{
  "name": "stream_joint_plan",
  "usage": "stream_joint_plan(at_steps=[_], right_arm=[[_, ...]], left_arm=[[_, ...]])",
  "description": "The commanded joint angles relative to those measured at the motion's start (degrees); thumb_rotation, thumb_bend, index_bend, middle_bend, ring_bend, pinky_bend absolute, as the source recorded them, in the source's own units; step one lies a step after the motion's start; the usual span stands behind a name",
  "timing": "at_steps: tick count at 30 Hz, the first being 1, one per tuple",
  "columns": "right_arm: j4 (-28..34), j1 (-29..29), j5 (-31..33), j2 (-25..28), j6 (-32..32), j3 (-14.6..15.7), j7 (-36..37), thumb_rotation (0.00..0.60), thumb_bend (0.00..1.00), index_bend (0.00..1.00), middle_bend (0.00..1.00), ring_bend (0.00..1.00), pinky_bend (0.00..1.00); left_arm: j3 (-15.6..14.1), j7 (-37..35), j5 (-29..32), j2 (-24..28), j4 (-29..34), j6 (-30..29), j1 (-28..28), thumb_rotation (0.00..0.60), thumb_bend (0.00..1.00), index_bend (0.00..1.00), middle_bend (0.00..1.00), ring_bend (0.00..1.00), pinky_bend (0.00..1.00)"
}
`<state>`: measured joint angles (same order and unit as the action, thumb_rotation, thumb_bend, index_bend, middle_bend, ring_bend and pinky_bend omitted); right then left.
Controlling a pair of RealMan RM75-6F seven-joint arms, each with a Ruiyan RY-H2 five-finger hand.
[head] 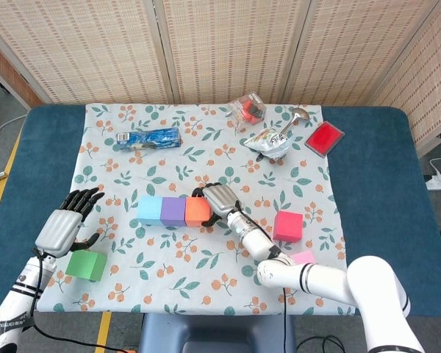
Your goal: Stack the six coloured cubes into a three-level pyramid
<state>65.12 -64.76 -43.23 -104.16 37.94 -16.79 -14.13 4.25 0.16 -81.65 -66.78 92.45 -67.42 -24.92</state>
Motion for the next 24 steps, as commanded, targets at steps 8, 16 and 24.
stream_joint_plan(at_steps=[8, 16, 24], right_arm=[[-0.41, -0.23, 0.07, -0.4, -0.15, 0.07, -0.14, 0.6, 0.16, 0.31, 0.32, 0.2, 0.2], [-0.65, -0.42, 0.21, -0.69, -0.35, -0.08, -0.04, 0.6, 0.16, 0.22, 0.32, 0.2, 0.17], [-0.71, -0.48, 0.09, -0.8, -0.44, -0.01, -0.04, 0.6, 0.16, 0.14, 0.32, 0.2, 0.14]], left_arm=[[0.01, -0.33, -0.09, -0.07, -0.19, 0.27, -0.05, 0.6, 0.32, 0.07, 0.02, 0.0, 0.05], [0.1, -0.43, -0.03, -0.1, -0.33, 0.24, -0.01, 0.6, 0.32, 0.07, 0.02, 0.0, 0.05], [0.1, -0.37, -0.04, -0.08, -0.31, 0.27, 0.04, 0.6, 0.32, 0.07, 0.02, 0.0, 0.05]])
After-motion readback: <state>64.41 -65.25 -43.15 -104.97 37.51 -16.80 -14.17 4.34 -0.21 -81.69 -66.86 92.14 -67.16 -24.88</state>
